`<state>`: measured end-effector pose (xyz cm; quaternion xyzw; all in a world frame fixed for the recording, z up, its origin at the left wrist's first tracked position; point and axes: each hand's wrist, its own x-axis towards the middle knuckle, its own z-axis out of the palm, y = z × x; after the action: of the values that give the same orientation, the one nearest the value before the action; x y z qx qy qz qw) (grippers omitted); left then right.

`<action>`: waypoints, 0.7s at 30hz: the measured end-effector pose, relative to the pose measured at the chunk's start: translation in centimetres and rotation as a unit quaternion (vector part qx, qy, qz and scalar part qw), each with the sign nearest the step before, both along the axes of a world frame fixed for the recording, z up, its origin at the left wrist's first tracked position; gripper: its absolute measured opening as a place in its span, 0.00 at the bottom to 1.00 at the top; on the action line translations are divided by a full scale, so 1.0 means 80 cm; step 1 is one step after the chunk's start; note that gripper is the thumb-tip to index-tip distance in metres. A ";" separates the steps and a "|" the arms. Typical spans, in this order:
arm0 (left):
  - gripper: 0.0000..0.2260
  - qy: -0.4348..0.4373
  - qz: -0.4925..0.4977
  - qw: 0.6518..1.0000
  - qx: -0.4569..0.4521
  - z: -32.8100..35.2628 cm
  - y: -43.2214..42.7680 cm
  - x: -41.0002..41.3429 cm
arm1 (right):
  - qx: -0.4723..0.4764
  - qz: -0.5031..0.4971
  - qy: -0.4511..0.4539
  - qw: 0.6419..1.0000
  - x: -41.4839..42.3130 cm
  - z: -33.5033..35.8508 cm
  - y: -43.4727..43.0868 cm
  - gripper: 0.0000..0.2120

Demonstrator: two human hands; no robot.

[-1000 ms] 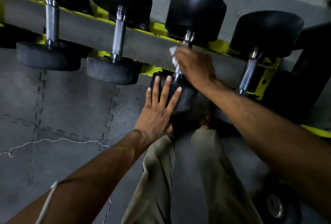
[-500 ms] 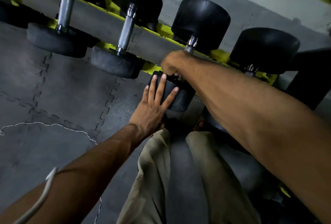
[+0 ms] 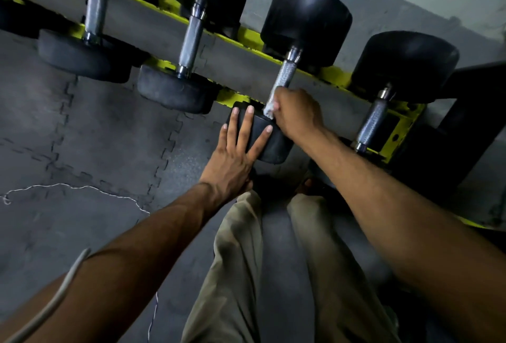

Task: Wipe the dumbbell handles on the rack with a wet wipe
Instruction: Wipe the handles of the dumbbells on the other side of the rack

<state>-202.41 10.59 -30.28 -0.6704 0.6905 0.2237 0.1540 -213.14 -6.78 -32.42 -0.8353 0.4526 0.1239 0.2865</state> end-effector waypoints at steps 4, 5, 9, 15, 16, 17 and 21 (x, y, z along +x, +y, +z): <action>0.58 0.007 -0.004 1.000 -0.007 -0.002 0.002 0.002 | 0.118 -0.229 -0.015 0.966 -0.011 -0.023 0.009 0.03; 0.57 0.010 -0.003 1.000 -0.012 -0.002 0.002 0.002 | 0.158 -0.285 -0.043 0.944 -0.011 -0.030 0.008 0.05; 0.56 0.015 -0.010 0.999 -0.028 -0.008 0.003 0.003 | 0.377 -0.506 -0.258 0.732 0.002 -0.052 -0.021 0.13; 0.57 0.026 -0.015 0.999 -0.034 -0.014 0.006 0.005 | 0.469 -0.635 -0.444 0.425 0.031 -0.067 -0.072 0.18; 0.57 0.027 -0.016 0.999 -0.034 -0.014 0.006 0.005 | 0.439 -0.635 -0.449 0.450 0.033 -0.068 -0.067 0.16; 0.58 0.027 -0.016 0.999 -0.031 -0.014 0.007 0.005 | 0.392 -0.640 -0.455 0.480 0.035 -0.069 -0.059 0.13; 0.60 0.026 -0.019 0.999 -0.007 -0.011 0.005 0.006 | 0.047 -0.603 -0.377 0.702 0.036 -0.067 -0.029 0.01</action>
<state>-201.95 11.02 -31.15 -0.6519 0.7088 0.2328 0.1354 -210.29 -9.06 -37.77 -0.3465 0.7075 -0.3789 0.4857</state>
